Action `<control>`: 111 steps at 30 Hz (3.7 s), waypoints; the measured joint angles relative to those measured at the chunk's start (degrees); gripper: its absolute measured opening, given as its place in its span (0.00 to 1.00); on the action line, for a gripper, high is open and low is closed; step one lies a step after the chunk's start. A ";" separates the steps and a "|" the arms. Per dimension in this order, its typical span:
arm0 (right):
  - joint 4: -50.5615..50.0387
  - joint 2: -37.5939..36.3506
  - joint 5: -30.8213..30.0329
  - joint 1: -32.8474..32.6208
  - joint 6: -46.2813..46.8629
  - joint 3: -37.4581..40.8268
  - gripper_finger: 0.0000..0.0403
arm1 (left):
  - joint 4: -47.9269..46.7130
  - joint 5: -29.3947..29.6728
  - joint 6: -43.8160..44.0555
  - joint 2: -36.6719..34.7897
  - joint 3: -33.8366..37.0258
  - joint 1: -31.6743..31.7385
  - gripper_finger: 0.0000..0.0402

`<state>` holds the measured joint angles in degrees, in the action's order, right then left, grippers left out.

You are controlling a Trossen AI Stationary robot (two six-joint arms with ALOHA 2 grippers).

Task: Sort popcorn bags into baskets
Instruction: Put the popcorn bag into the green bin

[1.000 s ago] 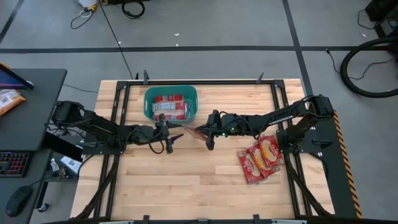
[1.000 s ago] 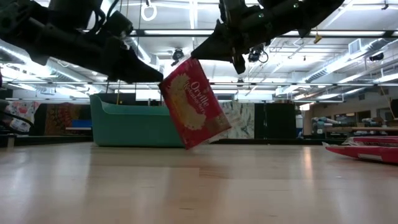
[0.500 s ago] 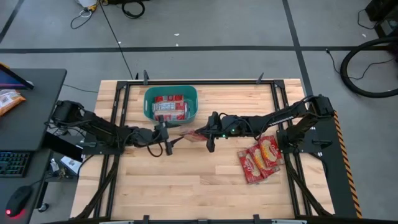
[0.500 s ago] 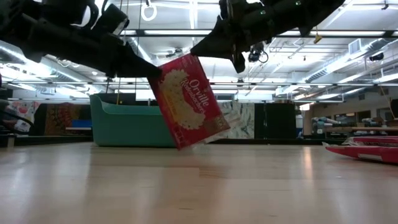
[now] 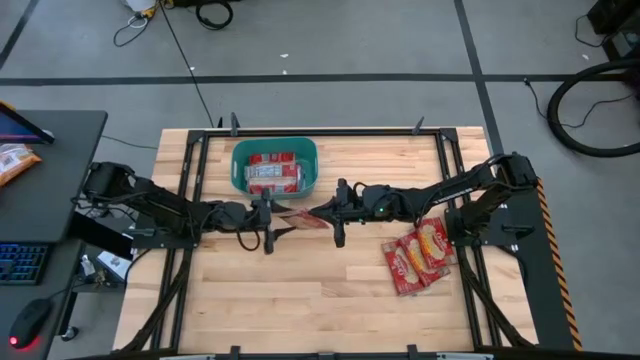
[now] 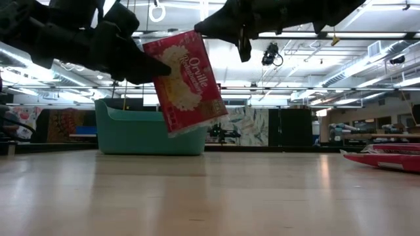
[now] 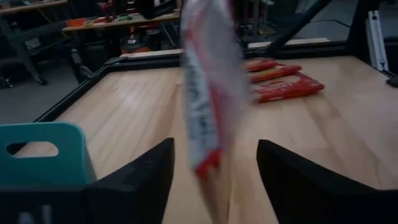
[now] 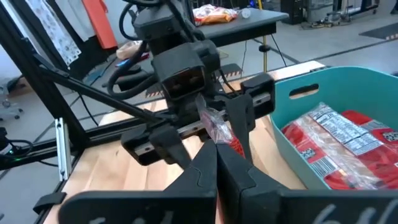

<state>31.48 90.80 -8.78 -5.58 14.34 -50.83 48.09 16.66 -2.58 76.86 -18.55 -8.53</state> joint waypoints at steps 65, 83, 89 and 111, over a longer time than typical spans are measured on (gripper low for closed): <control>1.52 -13.22 -17.14 -2.16 -16.17 21.07 0.28 | -108.16 -16.72 -31.43 9.26 -55.35 36.96 0.09; -4.24 -13.18 -16.93 -6.37 -11.51 21.07 0.28 | -94.65 13.15 -34.84 13.20 -55.17 30.01 0.45; -7.79 -13.50 -21.36 -8.50 -11.53 21.07 0.28 | -93.35 -1.71 -23.96 8.11 -55.06 26.77 0.41; -21.56 -12.53 -32.50 -12.55 -0.49 15.03 0.22 | -51.47 -17.22 -8.81 -4.04 -26.01 13.68 0.35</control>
<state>9.92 78.27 -41.28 -18.13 13.85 -35.80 -3.38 -0.56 -11.39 72.82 -44.56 5.16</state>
